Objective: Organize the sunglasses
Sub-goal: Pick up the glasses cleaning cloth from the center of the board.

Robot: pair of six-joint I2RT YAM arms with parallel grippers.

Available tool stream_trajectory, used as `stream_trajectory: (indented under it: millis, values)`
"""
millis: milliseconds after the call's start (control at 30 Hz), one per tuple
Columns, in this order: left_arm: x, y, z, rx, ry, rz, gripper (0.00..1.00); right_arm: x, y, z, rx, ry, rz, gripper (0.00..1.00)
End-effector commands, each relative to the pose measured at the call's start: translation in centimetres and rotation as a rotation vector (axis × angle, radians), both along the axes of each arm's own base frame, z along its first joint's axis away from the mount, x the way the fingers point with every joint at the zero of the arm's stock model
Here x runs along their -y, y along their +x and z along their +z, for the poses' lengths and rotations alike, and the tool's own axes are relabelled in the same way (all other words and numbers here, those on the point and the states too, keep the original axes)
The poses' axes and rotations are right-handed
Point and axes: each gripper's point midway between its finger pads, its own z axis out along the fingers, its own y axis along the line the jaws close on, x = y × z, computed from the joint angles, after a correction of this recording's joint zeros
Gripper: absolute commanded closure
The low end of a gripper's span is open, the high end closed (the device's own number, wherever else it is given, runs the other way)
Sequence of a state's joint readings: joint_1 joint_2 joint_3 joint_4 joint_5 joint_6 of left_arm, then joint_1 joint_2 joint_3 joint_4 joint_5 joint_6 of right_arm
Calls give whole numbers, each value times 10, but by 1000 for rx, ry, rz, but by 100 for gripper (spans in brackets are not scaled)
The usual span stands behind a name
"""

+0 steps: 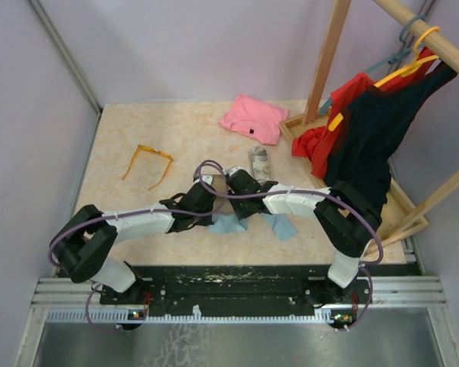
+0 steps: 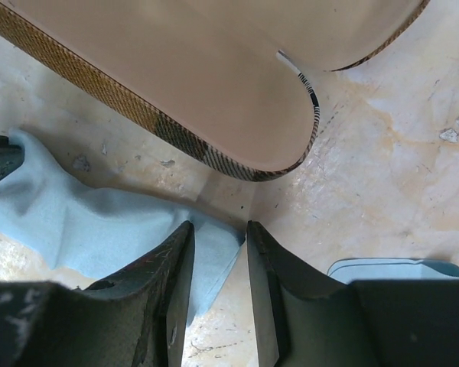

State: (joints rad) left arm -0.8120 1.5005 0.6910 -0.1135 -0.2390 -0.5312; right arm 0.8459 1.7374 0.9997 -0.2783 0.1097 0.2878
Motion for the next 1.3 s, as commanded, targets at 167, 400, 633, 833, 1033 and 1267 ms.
stream_trajectory:
  millis: [167, 400, 633, 833, 1033, 1267]
  values:
    - [-21, -20, -16, -70, 76, -1, 99, 21, -29, -29, -115, -166, 8, 73]
    - [-21, -21, -17, -71, 75, -1, 99, 21, -34, -22, -127, -151, 6, 66]
    - [-22, -21, -17, -71, 74, 0, 99, 28, -34, -21, -115, -203, 2, 65]
    - [-22, -22, -17, -71, 72, 0, 99, 28, -38, -26, -120, -241, 18, 66]
    - [-22, -22, -18, -71, 73, 0, 99, 27, -39, -36, -131, -249, 16, 70]
    - [-21, -21, -17, -69, 71, 0, 99, 29, -37, -45, -128, -266, 3, 78]
